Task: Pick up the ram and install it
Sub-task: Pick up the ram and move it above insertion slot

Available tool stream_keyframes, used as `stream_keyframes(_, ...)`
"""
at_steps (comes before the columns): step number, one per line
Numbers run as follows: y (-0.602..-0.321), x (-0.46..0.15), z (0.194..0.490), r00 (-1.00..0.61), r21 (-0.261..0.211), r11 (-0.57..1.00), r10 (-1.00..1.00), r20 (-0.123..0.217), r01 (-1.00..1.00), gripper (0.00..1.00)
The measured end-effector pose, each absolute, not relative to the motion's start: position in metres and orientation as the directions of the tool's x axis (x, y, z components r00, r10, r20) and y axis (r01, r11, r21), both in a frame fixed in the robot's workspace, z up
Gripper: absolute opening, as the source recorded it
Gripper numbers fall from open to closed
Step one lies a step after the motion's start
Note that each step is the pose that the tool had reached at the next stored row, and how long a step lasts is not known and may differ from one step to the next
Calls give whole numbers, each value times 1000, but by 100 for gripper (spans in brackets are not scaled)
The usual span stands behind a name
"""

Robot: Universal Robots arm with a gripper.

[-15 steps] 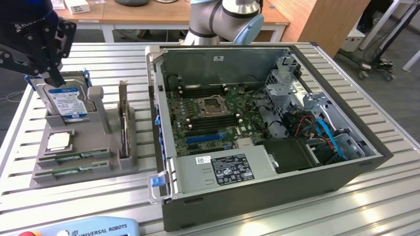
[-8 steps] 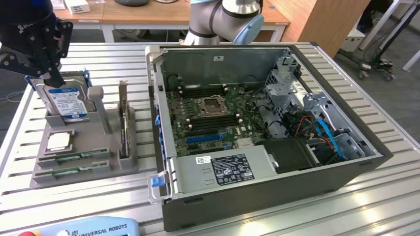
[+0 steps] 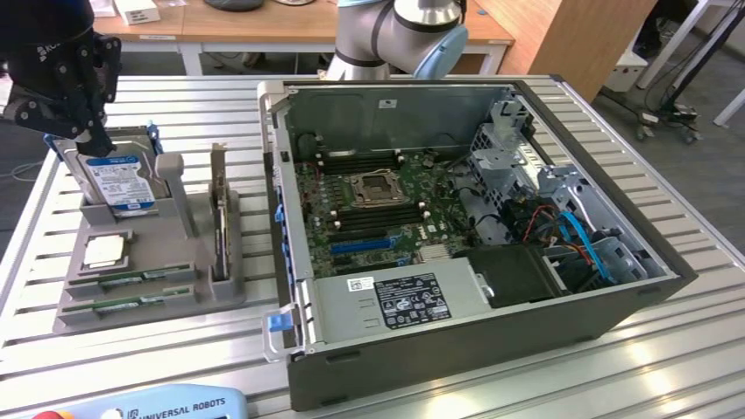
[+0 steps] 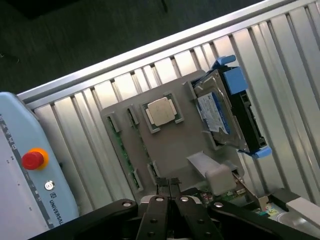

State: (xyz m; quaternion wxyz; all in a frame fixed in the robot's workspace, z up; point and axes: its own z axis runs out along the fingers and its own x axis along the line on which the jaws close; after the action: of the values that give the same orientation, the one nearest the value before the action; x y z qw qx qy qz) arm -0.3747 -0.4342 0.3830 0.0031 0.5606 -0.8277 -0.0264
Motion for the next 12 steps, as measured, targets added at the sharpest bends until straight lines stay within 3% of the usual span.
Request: stream_keyframes(12, -434, -375, 381, -170, 47, 168, -985, -24, -985, 10)
